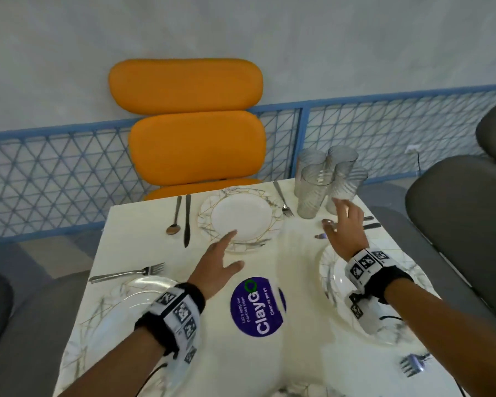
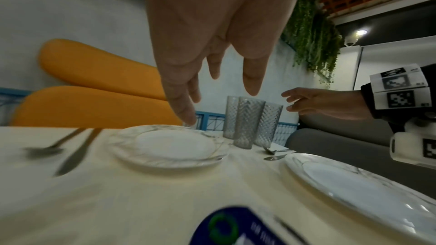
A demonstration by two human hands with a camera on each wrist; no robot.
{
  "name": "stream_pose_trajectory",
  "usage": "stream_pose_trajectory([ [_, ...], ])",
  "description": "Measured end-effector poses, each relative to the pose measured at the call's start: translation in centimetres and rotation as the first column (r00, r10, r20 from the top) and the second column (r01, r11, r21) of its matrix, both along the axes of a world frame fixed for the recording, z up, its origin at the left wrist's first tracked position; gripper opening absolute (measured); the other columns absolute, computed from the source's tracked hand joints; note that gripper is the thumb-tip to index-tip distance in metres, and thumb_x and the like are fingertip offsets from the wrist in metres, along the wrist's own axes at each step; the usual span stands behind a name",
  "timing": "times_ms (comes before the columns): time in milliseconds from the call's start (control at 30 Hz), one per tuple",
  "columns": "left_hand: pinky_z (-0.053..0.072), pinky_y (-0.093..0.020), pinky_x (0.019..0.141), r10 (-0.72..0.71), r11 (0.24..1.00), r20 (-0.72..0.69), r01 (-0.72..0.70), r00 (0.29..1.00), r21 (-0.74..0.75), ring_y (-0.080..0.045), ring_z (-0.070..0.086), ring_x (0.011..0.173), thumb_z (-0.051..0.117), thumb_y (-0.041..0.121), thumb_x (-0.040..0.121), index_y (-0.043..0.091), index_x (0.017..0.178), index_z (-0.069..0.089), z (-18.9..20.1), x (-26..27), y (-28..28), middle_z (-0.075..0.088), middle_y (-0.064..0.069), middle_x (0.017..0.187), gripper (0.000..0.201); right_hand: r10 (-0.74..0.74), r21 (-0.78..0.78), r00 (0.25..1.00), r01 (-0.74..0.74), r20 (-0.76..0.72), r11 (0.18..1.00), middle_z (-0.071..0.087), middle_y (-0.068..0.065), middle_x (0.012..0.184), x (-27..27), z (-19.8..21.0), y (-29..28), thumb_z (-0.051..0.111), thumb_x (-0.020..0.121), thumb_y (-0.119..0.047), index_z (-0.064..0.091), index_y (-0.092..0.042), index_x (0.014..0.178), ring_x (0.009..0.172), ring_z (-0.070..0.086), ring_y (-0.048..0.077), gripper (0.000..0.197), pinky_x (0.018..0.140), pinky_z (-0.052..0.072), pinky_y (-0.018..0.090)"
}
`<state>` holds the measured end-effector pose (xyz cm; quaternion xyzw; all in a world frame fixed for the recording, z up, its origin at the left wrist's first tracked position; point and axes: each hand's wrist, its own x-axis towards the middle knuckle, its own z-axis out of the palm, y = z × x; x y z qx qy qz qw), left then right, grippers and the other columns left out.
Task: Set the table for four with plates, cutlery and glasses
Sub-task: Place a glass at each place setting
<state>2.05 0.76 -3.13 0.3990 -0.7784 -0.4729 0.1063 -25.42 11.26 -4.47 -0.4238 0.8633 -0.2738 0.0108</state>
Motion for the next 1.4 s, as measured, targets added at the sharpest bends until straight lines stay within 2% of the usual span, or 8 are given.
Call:
stream_pose_trajectory([
  [233, 0.014, -0.047, 0.116, -0.053, 0.989, 0.036, 0.057, 0.998, -0.133, -0.032, 0.005, 0.146, 0.060, 0.033, 0.087, 0.043, 0.145, 0.013, 1.1, -17.9, -1.5, 0.006, -0.014, 0.158, 0.076, -0.163, 0.069, 0.986, 0.160, 0.034, 0.985, 0.011, 0.024, 0.151, -9.3, 2.7, -1.2, 0.057, 0.088, -0.025, 0.027, -0.022, 0.143, 0.137, 0.009, 0.043, 0.063, 0.114, 0.016, 0.052],
  [400, 0.020, -0.050, 0.115, -0.037, 0.968, 0.165, 0.076, 0.986, -0.237, -0.043, 0.007, 0.142, 0.054, 0.025, 0.091, 0.044, 0.145, 0.011, 1.3, -26.4, -2.2, -0.011, -0.017, 0.156, 0.071, -0.132, 0.250, 0.978, 0.089, 0.163, 0.964, 0.003, 0.022, 0.154, -13.2, 1.7, -2.9, 0.051, 0.092, -0.030, 0.030, -0.029, 0.142, 0.141, 0.002, 0.043, 0.054, 0.115, 0.012, 0.049],
  [633, 0.043, -0.040, 0.094, 0.014, 0.950, 0.219, 0.055, 0.976, -0.307, -0.037, 0.049, 0.116, 0.051, 0.016, 0.091, 0.007, 0.125, 0.048, -0.6, -29.2, -3.4, 0.041, -0.022, 0.132, 0.035, -0.112, 0.009, 0.961, 0.113, 0.254, 0.994, 0.049, 0.018, 0.125, -13.9, -0.2, -3.8, 0.060, 0.087, -0.019, 0.051, -0.001, 0.114, 0.115, 0.049, 0.034, 0.033, 0.094, 0.039, 0.033],
  [900, 0.037, -0.024, 0.082, 0.045, 0.927, -0.101, -0.079, 0.994, -0.367, -0.028, 0.052, 0.109, 0.058, 0.017, 0.089, 0.003, 0.108, 0.059, 2.2, -24.8, -3.1, 0.055, -0.015, 0.117, 0.024, -0.053, -0.222, 0.972, 0.105, 0.231, 0.969, 0.051, 0.020, 0.116, -12.6, 0.9, -3.3, 0.066, 0.083, -0.015, 0.053, 0.002, 0.101, 0.093, 0.048, 0.022, 0.028, 0.080, 0.038, 0.027],
  [1067, 0.032, -0.017, 0.071, 0.096, 0.917, -0.276, -0.193, 0.956, -0.350, -0.018, 0.052, 0.093, 0.066, 0.017, 0.084, 0.003, 0.097, 0.062, 4.8, -16.6, -2.5, 0.061, -0.009, 0.103, 0.020, 0.026, -0.373, 0.966, 0.075, 0.256, 0.925, 0.048, 0.018, 0.115, -8.3, 2.3, -1.8, 0.070, 0.080, -0.016, 0.052, -0.001, 0.094, 0.094, 0.048, 0.019, 0.027, 0.092, 0.047, 0.042],
  [1233, 0.039, -0.015, 0.079, 0.175, 0.959, -0.202, -0.213, 0.964, -0.186, -0.013, 0.056, 0.092, 0.070, 0.014, 0.080, 0.016, 0.083, 0.060, 4.8, -7.2, -1.8, 0.065, -0.001, 0.096, 0.011, 0.157, -0.240, 0.928, -0.076, 0.337, 0.968, 0.043, 0.004, 0.108, -2.7, 2.4, -0.2, 0.070, 0.080, -0.018, 0.050, -0.003, 0.092, 0.095, 0.052, 0.024, 0.028, 0.066, 0.053, 0.025],
  [1300, 0.040, -0.014, 0.078, 0.211, 0.959, -0.153, -0.235, 0.965, -0.159, -0.010, 0.056, 0.090, 0.071, 0.015, 0.079, 0.015, 0.083, 0.061, 4.3, -4.0, -1.4, 0.065, 0.000, 0.092, 0.011, 0.184, -0.195, 0.928, -0.125, 0.324, 0.973, 0.043, 0.003, 0.097, -1.0, 1.7, 0.0, 0.072, 0.078, -0.019, 0.049, -0.006, 0.087, 0.093, 0.054, 0.028, 0.029, 0.075, 0.051, 0.034],
  [1400, 0.037, -0.012, 0.072, 0.284, 0.942, -0.082, -0.294, 0.955, -0.163, -0.005, 0.055, 0.088, 0.072, 0.017, 0.079, 0.013, 0.086, 0.064, 3.4, -0.7, -0.2, 0.064, 0.006, 0.090, 0.011, 0.166, -0.107, 0.935, -0.139, 0.313, 0.985, 0.045, 0.005, 0.094, 1.2, 1.1, 0.3, 0.073, 0.077, -0.021, 0.051, -0.004, 0.088, 0.091, 0.051, 0.025, 0.030, 0.069, 0.035, 0.021],
])
